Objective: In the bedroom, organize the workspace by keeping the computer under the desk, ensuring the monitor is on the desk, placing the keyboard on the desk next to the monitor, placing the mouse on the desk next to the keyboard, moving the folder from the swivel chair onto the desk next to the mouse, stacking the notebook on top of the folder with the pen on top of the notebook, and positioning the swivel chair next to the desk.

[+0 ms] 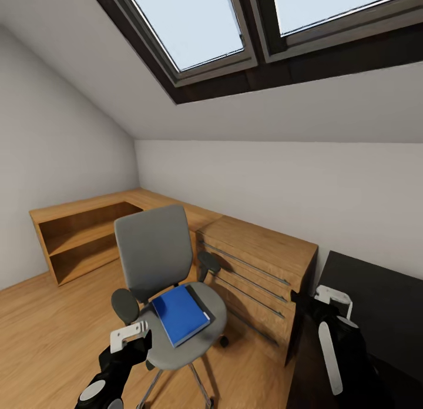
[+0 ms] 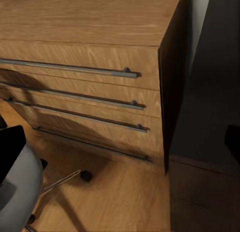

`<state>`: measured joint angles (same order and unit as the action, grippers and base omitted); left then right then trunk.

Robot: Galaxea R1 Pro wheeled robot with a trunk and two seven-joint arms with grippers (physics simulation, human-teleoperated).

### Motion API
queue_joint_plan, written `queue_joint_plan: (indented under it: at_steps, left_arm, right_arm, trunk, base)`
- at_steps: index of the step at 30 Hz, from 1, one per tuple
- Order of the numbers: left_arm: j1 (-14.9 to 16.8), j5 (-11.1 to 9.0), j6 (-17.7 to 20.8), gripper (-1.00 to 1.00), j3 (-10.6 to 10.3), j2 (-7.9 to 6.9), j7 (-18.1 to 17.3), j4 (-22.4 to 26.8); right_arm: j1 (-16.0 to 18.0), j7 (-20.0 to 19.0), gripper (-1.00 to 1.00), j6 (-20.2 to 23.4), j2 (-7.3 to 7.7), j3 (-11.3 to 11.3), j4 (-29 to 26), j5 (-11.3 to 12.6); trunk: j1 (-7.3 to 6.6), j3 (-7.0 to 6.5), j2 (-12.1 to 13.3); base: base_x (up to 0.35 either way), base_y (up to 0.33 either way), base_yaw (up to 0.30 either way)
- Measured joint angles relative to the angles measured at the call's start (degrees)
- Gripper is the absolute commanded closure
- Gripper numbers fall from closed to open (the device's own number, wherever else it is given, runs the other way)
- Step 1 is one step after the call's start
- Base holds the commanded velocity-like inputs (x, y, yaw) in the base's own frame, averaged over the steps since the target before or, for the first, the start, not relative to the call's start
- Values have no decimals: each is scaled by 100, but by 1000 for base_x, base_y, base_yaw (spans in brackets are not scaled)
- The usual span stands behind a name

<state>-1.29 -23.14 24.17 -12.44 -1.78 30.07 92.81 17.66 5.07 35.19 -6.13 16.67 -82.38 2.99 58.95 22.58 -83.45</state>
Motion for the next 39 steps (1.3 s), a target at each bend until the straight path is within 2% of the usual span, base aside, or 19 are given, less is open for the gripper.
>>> queue_joint_plan:
  at_steps: [5,11,12,20,25,31,39]
  left_arm:
    - [-3,0,1,-100,7,-1,0,-1]
    - [-2,-1,0,-100,16,-9,0,1]
    - [-2,-1,0,-100,17,-9,0,1]
    - [0,-1,0,-100,24,-13,7,1]
    - [-5,-1,2,-100,39,-33,8,1]
    - [-3,0,1,-100,206,-59,1,1]
    - [-3,0,9,-100,261,-70,4,1]
  right_arm:
    - [-3,2,-100,-161,-49,-8,-161,3]
    - [-3,10,-100,-355,-156,-9,-335,2]
    - [-2,13,-100,-852,-163,-9,-333,1]
    - [-22,14,-100,-873,-174,-41,-314,3]
    - [-34,14,-100,-875,-175,-167,-303,-1]
    - [-67,14,-100,-872,-175,-238,-283,-5]
    - [-81,19,-100,-870,-175,-475,-233,-5]
  trunk:
    - [0,0,0]
    - [0,0,0]
    - [0,0,0]
    - [0,8,0]
    - [0,26,0]
    - [0,53,0]
    - [0,94,0]
  base:
    - [0,0,30]
    - [0,0,225]
    - [0,0,262]
    - [0,0,270]
    - [0,0,261]
    - [0,0,252]
    - [0,0,235]
